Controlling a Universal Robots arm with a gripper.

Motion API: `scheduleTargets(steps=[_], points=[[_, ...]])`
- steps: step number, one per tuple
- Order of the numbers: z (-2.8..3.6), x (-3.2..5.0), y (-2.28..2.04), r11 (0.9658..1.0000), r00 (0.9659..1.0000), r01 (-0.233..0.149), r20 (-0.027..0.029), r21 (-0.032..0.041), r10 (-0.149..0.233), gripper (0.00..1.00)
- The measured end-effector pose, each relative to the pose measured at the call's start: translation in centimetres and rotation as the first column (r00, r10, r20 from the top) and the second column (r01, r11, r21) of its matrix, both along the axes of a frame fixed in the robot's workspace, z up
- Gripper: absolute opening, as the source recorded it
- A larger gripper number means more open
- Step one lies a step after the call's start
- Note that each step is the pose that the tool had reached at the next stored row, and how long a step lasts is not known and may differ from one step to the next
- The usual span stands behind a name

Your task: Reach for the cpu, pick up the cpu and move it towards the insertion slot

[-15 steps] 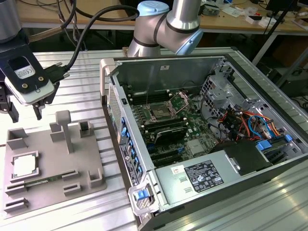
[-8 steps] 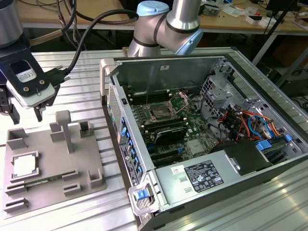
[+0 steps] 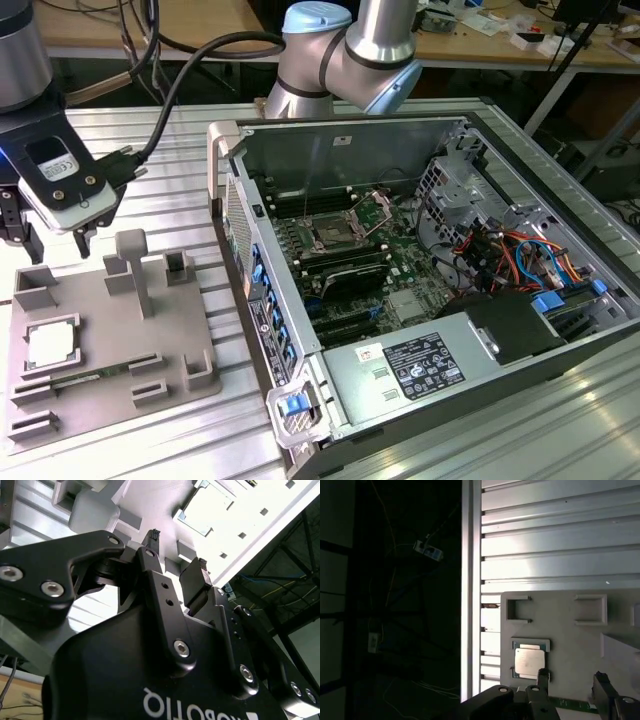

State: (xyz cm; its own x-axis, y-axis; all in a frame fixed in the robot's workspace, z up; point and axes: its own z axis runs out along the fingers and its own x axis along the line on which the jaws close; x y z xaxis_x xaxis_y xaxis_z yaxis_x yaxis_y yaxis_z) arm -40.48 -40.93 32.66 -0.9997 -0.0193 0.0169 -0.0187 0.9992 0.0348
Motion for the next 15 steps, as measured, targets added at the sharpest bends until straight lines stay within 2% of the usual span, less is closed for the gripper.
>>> scheduleTargets(steps=[7, 12, 15], points=[[-0.32, -0.62, 0.0, 0.9997, 0.9997, -0.023, 0.0001, 0.0, 0.023, 0.45], [-0.43, -1.79, -0.01, 0.9994, 0.9994, -0.034, 0.0001, 0.0, 0.034, 0.45], [-0.46, -2.2, 0.0, 0.9993, 0.9993, -0.037, -0.0001, -0.0001, 0.037, 0.45]])
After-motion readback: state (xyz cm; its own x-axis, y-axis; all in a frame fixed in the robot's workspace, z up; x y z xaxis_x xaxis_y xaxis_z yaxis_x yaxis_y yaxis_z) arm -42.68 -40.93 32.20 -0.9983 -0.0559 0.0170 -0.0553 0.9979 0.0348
